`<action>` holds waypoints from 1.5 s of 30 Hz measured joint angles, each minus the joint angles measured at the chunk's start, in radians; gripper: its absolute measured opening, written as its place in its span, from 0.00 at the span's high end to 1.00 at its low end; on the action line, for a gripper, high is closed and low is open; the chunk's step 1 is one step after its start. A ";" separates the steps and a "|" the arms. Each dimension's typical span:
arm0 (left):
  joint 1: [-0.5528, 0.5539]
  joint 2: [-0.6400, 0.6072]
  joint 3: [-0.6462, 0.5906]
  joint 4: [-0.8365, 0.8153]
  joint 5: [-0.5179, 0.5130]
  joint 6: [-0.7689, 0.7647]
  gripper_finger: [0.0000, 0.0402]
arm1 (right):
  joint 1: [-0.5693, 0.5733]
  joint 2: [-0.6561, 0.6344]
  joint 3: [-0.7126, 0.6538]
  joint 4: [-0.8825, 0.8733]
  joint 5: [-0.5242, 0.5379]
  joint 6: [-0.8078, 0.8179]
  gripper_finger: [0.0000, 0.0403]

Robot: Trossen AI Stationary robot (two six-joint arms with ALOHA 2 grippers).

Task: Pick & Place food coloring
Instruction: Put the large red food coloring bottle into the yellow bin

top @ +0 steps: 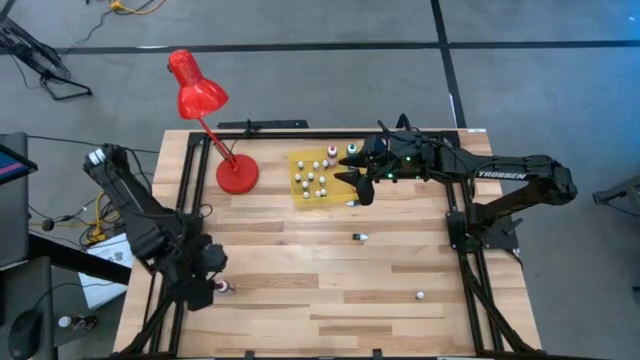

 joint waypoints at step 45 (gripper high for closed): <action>-0.059 0.260 -0.001 0.025 -0.048 0.068 0.76 | 0.000 0.000 0.000 0.000 0.000 0.000 0.49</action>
